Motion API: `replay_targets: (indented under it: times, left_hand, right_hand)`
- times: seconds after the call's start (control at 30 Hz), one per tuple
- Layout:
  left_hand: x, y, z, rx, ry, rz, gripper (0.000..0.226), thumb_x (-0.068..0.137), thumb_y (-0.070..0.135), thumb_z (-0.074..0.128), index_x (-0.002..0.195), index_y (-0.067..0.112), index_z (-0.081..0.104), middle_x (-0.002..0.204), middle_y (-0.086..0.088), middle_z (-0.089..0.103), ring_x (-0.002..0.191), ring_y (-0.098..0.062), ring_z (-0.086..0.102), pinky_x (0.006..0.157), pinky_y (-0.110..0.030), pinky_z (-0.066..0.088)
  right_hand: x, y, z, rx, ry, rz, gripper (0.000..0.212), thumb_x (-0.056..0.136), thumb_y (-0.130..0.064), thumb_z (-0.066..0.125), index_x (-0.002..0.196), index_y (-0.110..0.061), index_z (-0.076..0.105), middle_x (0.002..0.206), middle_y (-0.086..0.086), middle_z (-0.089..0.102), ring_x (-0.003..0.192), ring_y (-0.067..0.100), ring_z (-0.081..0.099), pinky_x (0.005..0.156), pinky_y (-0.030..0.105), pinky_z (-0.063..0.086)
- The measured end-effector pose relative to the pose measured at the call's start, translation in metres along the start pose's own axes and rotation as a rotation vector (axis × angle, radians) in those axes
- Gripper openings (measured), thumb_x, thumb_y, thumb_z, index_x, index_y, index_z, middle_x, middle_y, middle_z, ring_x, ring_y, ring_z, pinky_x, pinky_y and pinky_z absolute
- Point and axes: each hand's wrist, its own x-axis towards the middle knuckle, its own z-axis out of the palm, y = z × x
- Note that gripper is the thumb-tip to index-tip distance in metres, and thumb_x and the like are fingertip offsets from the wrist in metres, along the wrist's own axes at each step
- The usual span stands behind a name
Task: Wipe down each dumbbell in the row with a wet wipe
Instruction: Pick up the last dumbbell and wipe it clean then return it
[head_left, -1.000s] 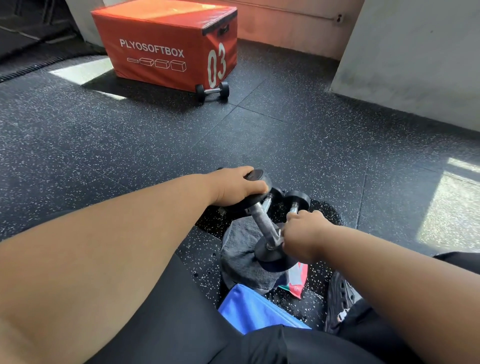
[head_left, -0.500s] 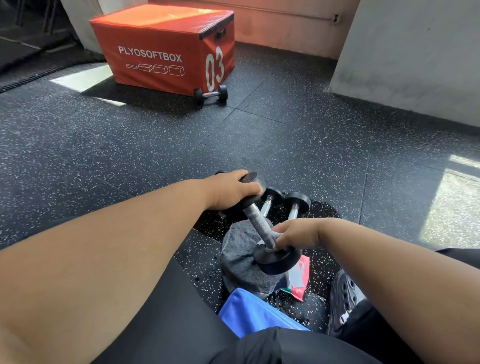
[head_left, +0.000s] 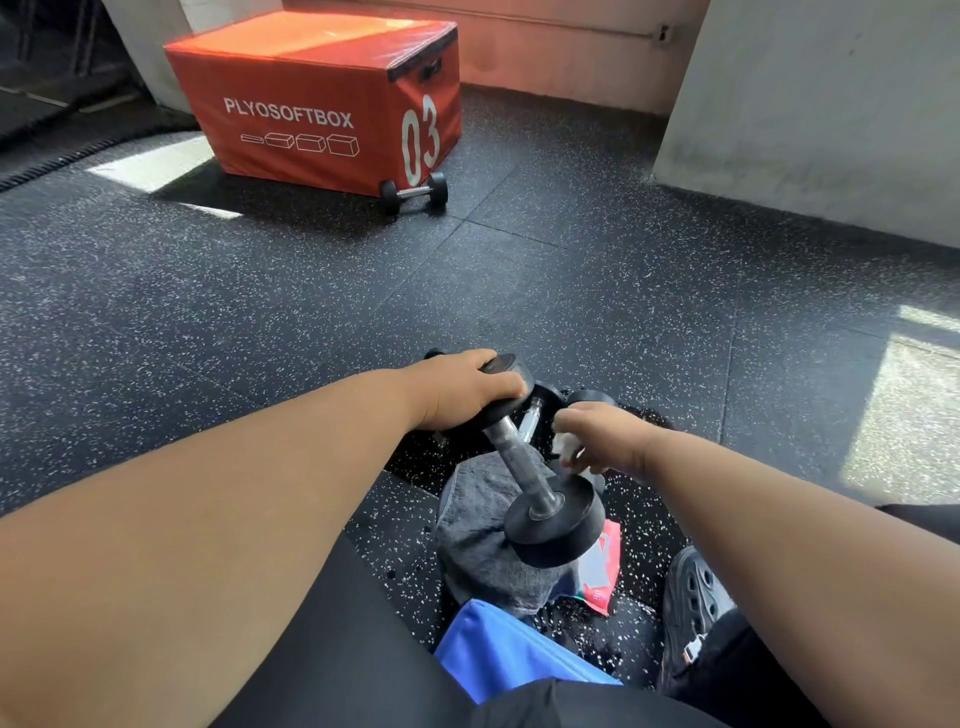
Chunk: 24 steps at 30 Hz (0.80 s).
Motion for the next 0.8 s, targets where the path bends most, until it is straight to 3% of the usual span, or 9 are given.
replay_targets:
  times: [0.07,0.13,0.23,0.3,0.37,0.43,0.5,0.63,0.8]
  left_hand:
    - [0.003,0.005,0.001,0.007,0.006,0.011,0.101,0.081,0.082,0.055,0.168,0.039,0.029,0.167,-0.002,0.044,0.145,-0.03,0.048,0.119,-0.044,0.037]
    - [0.005,0.011,0.004,0.006,0.005,0.027,0.099,0.083,0.079,0.058,0.168,0.038,0.03,0.168,-0.003,0.043,0.148,-0.029,0.046,0.119,-0.042,0.035]
    - [0.014,0.019,0.006,0.038,0.012,0.057,0.112,0.067,0.088,0.054,0.166,0.039,0.034,0.167,-0.003,0.046,0.146,-0.028,0.049,0.118,-0.042,0.038]
    - [0.02,0.024,0.008,0.038,0.023,0.086,0.12,0.059,0.094,0.053,0.165,0.04,0.037,0.165,-0.002,0.047,0.145,-0.026,0.05,0.119,-0.043,0.038]
    - [0.027,0.029,0.01,0.024,0.031,0.124,0.121,0.056,0.096,0.054,0.164,0.042,0.039,0.163,-0.002,0.046,0.146,-0.025,0.049,0.12,-0.041,0.036]
    - [0.033,0.034,0.013,0.003,0.032,0.165,0.114,0.063,0.092,0.061,0.163,0.043,0.039,0.159,-0.003,0.045,0.141,-0.024,0.05,0.114,-0.037,0.037]
    - [0.041,0.041,0.016,-0.023,0.026,0.212,0.101,0.079,0.081,0.072,0.165,0.041,0.036,0.158,-0.002,0.043,0.136,-0.021,0.051,0.108,-0.033,0.037]
    - [0.051,0.053,0.025,0.022,0.033,0.25,0.095,0.091,0.071,0.069,0.169,0.039,0.026,0.169,-0.001,0.03,0.151,-0.023,0.04,0.119,-0.039,0.032]
    - [0.074,0.054,0.028,0.081,0.008,0.171,0.088,0.094,0.077,0.058,0.168,0.042,0.026,0.173,0.0,0.024,0.152,-0.026,0.04,0.123,-0.046,0.031]
  right_hand:
    - [0.0,-0.001,0.01,0.218,-0.11,-0.004,0.033,0.086,-0.035,0.07,0.11,-0.015,0.061,0.093,0.009,0.068,0.073,0.02,0.066,0.066,0.031,0.049]
    - [0.002,-0.003,0.025,0.311,-0.188,-0.106,0.047,0.08,-0.035,0.078,0.12,-0.016,0.063,0.101,0.005,0.068,0.09,0.018,0.067,0.083,0.037,0.054]
    - [0.016,-0.001,0.053,0.348,-0.063,-0.2,0.052,0.08,-0.033,0.088,0.117,-0.007,0.065,0.093,0.011,0.071,0.085,0.024,0.069,0.089,0.052,0.061]
    - [0.025,0.002,0.066,0.376,0.085,-0.156,0.056,0.077,-0.043,0.09,0.116,-0.01,0.066,0.086,0.009,0.072,0.074,0.02,0.067,0.081,0.054,0.063]
    - [0.027,0.004,0.07,0.423,0.166,-0.167,0.048,0.081,-0.046,0.085,0.113,-0.014,0.067,0.084,0.011,0.071,0.067,0.018,0.061,0.068,0.046,0.059]
    - [0.025,0.002,0.066,0.441,0.231,-0.182,0.036,0.086,-0.046,0.078,0.107,-0.017,0.069,0.083,0.017,0.071,0.063,0.018,0.058,0.061,0.039,0.053]
    - [0.023,0.001,0.059,0.487,0.33,-0.157,0.026,0.092,-0.039,0.073,0.102,-0.015,0.07,0.073,0.012,0.067,0.061,0.018,0.058,0.057,0.034,0.053]
    - [0.035,0.021,0.036,0.694,0.429,-0.025,0.034,0.096,-0.044,0.071,0.095,-0.011,0.063,0.058,0.002,0.061,0.05,0.021,0.054,0.05,0.031,0.046]
    - [0.057,0.057,-0.001,0.951,0.504,0.233,0.014,0.099,-0.021,0.066,0.091,-0.009,0.063,0.055,0.004,0.054,0.047,0.017,0.049,0.051,0.029,0.043]
